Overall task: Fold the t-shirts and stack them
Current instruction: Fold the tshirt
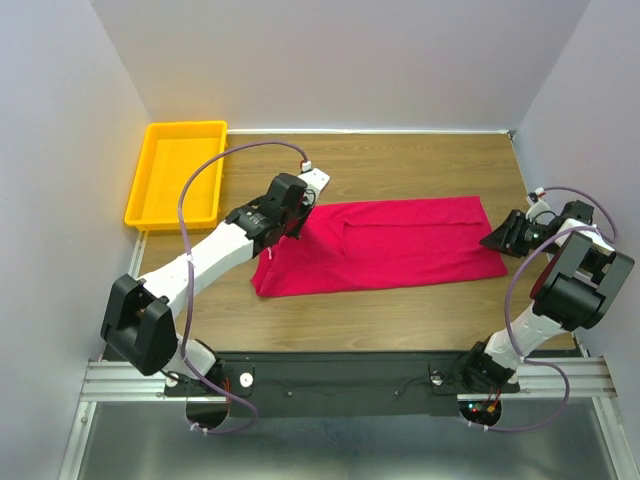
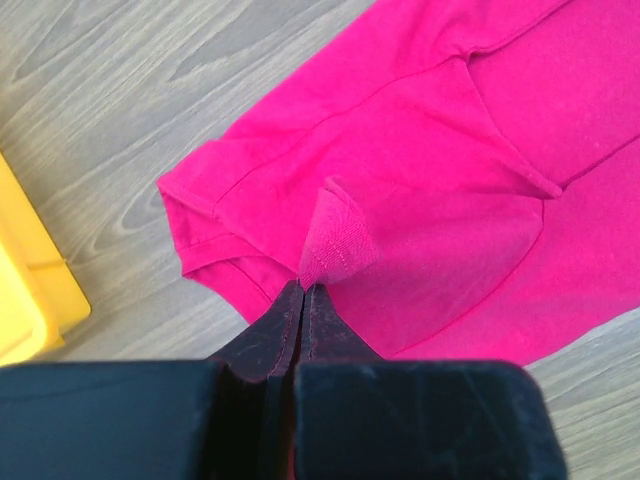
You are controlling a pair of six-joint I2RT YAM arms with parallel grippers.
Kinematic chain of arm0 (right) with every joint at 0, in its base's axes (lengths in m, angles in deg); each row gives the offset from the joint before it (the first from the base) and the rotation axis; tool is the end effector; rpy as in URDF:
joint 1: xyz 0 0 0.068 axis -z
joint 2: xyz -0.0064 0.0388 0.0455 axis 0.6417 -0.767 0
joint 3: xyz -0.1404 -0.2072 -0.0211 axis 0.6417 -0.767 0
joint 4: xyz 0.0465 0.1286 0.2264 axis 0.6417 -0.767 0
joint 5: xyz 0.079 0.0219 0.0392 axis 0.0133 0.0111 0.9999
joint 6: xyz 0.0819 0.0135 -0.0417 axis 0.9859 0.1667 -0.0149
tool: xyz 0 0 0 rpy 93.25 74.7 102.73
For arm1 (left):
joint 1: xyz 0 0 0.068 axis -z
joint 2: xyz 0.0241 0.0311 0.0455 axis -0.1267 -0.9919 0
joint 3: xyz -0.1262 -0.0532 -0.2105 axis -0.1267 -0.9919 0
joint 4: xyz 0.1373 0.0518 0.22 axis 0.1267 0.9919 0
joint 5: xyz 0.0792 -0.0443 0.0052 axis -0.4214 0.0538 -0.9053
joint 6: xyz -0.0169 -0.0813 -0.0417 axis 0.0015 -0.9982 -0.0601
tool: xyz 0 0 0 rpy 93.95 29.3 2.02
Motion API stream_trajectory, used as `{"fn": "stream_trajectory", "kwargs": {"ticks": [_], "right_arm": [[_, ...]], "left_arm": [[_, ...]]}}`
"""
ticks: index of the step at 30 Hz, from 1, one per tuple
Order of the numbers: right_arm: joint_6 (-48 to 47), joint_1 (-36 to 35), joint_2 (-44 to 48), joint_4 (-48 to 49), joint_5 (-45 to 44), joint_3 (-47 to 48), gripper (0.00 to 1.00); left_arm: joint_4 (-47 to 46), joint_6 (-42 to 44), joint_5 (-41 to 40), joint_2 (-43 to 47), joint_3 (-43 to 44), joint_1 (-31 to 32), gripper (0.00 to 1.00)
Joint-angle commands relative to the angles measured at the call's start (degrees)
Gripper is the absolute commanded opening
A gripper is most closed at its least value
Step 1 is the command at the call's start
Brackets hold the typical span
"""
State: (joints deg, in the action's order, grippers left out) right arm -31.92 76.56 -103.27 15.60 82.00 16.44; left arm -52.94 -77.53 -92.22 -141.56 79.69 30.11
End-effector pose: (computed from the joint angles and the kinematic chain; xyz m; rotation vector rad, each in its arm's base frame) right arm 0.3005 -0.1418 0.1273 0.2422 2.3359 0.8530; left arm 0.3003 -0.2105 0.2539 0.7359 2.0267 -0.1011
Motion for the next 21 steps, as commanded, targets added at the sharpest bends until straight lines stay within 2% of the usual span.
{"fn": "stream_trajectory", "kwargs": {"ticks": [1, 21], "right_arm": [[-1.1, -0.3, 2.1, 1.1, 1.9, 0.0, 0.46], [-1.9, -0.3, 1.8, 1.1, 2.1, -0.6, 0.47]], "left_arm": [[-4.0, 4.1, 2.6, -0.5, 1.6, -0.2, 0.00], [-9.4, 9.2, 4.9, -7.0, 0.8, -0.2, 0.00]]}}
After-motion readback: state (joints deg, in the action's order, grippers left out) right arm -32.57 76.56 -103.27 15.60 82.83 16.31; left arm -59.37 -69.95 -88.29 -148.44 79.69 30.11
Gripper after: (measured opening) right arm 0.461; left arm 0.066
